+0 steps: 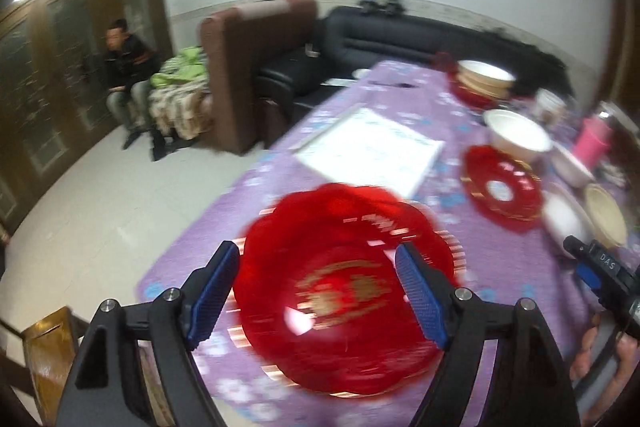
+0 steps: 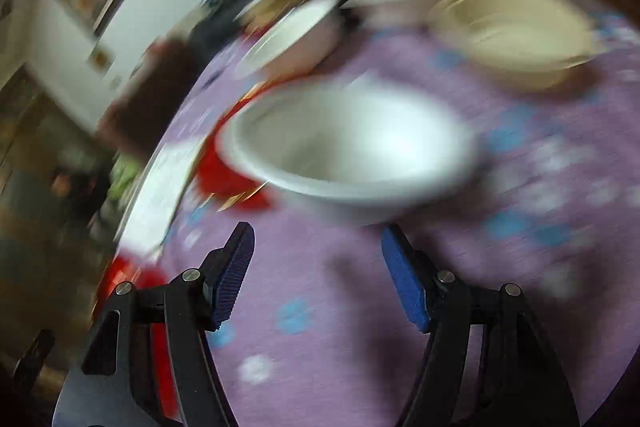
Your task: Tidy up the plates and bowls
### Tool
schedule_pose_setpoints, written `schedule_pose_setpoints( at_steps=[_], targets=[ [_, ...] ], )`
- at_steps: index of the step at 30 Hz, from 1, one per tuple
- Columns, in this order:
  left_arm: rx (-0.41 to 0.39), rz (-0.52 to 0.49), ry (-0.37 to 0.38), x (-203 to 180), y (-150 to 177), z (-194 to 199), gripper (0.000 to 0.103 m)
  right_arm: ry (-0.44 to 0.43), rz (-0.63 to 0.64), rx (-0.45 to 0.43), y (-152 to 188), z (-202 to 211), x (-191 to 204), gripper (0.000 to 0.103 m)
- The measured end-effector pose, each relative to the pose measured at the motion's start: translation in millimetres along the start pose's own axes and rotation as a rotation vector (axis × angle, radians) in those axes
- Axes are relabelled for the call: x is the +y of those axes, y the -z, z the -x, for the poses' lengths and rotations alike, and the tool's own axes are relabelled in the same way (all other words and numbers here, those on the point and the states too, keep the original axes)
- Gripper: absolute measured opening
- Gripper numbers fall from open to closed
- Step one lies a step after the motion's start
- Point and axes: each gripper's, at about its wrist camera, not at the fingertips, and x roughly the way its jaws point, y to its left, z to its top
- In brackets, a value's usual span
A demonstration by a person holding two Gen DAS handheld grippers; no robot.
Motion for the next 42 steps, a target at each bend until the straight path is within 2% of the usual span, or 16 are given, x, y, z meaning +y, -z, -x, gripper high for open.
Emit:
schedule_pose_setpoints(
  at_steps=[1, 4, 7, 11, 13, 17, 19, 22, 25, 31, 33, 35, 36, 38, 39, 42],
  targets=[
    [0.013, -0.008, 0.035, -11, -5, -3, 0.08, -0.017, -0.02, -0.015, -2, 7, -5, 0.067],
    [0.048, -0.026, 0.11, -42, -23, -12, 0.08, -0.156, -0.007, 0.015, -11, 15, 2, 0.068],
    [0.071, -0.058, 0.101, -73, -46, -30, 0.08, -0.324, 0.056, 0.147, -18, 3, 27, 0.069],
    [0.115, -0.063, 0.102, -97, -74, -56, 0.08, -0.39, 0.063, 0.316, -7, -36, 59, 0.069],
    [0.159, -0.072, 0.084, -108, -88, -78, 0.08, -0.367, 0.025, 0.357, 0, -53, 63, 0.069],
    [0.268, -0.091, 0.058, -123, -101, -121, 0.08, -0.318, -0.054, 0.322, -9, -79, 60, 0.069],
    [0.33, -0.079, 0.057, -131, -103, -145, 0.08, -0.3, -0.104, 0.336, -16, -94, 53, 0.069],
    [0.422, -0.042, 0.101, -139, -101, -174, 0.08, -0.354, -0.226, 0.341, -31, -113, 33, 0.069],
    [0.473, -0.017, 0.129, -145, -99, -193, 0.08, -0.401, -0.277, 0.31, -35, -124, 27, 0.069],
    [0.543, 0.016, 0.178, -152, -87, -212, 0.078, -0.406, -0.243, 0.298, -39, -117, 29, 0.07],
    [0.547, 0.005, 0.157, -154, -83, -214, 0.072, -0.411, -0.231, 0.299, -40, -116, 28, 0.069],
    [0.555, 0.0, 0.156, -155, -80, -217, 0.058, -0.411, -0.235, 0.303, -42, -119, 30, 0.067],
    [0.562, 0.003, 0.16, -155, -79, -218, 0.053, -0.407, -0.232, 0.3, -43, -119, 27, 0.061],
    [0.576, 0.004, 0.164, -155, -76, -221, 0.041, -0.392, -0.24, 0.292, -45, -122, 17, 0.037],
    [0.577, -0.002, 0.161, -158, -75, -223, 0.04, -0.374, -0.255, 0.295, -44, -123, 9, 0.015],
    [0.568, -0.015, 0.176, -164, -74, -220, 0.024, -0.407, -0.298, 0.305, -47, -130, -4, 0.012]
  ],
)
